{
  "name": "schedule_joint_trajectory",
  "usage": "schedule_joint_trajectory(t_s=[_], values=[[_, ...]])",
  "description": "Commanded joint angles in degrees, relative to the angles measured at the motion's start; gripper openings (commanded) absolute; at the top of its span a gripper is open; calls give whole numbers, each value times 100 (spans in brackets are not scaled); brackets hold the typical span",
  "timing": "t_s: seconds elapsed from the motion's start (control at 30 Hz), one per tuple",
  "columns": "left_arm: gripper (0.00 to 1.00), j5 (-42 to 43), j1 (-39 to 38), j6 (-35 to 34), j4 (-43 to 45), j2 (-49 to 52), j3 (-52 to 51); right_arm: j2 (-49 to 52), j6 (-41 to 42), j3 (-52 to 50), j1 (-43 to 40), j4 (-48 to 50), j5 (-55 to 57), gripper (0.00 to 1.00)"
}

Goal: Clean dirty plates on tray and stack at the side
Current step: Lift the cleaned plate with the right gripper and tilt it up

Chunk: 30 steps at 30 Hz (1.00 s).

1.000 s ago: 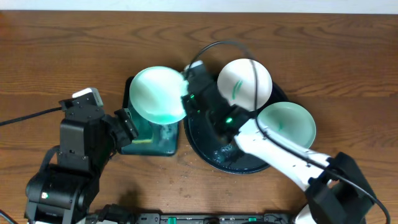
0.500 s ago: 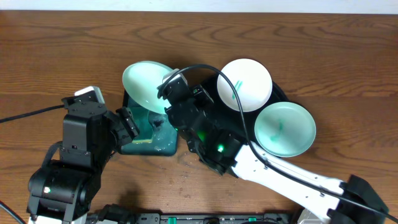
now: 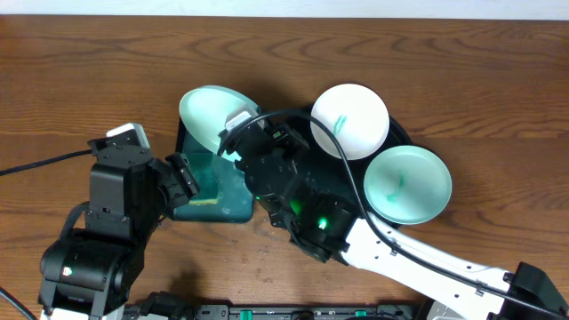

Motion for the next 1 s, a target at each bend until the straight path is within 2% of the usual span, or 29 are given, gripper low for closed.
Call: schedule_joint_trajectory(t_s=[0.0, 0.97], values=[[79, 13, 26, 35, -17, 2, 114, -42, -107, 79, 52, 24, 120, 1], [79, 13, 26, 35, -17, 2, 114, 216, -608, 79, 55, 90, -160, 1]])
